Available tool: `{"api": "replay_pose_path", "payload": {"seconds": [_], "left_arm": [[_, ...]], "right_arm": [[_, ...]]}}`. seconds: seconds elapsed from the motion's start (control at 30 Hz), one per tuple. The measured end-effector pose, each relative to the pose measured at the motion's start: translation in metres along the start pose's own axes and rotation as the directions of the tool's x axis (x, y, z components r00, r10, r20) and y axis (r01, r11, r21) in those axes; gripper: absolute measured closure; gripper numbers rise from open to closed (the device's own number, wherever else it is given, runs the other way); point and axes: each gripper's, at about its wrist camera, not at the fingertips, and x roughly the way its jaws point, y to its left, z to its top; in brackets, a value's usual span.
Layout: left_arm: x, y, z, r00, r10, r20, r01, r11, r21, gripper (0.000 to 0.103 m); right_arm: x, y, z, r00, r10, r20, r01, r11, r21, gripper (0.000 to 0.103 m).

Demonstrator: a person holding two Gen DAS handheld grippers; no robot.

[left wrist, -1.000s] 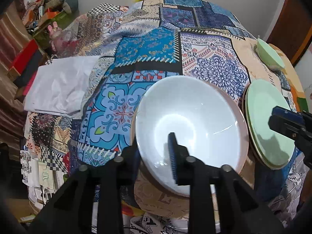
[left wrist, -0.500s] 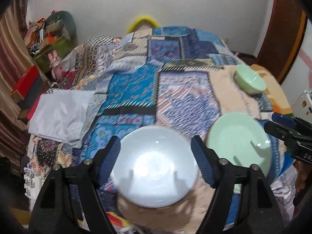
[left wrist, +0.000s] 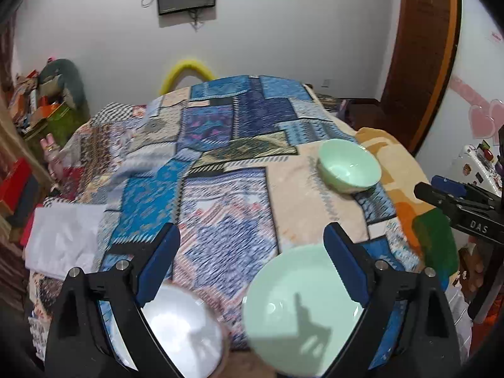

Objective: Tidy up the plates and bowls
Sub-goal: 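Move both grippers to the rim of the mint green bowl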

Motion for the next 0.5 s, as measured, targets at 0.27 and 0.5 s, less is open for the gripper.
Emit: {"api": "replay_pose_path", "payload": {"seconds": [0.27,0.5], "left_arm": [[0.051,-0.037,0.037,0.998,-0.051,-0.029,0.051,0.998,0.027,0.010],[0.111,-0.054,0.050,0.993,-0.091,-0.081,0.092,0.996,0.004,0.010]], "right_arm": [[0.026,-0.042,0.016,0.999,-0.049,0.001,0.049,0.997,0.052,0.036],[0.071,-0.065,0.016,0.998,-0.052,-0.039,0.055,0.994,0.090,0.045]]}}
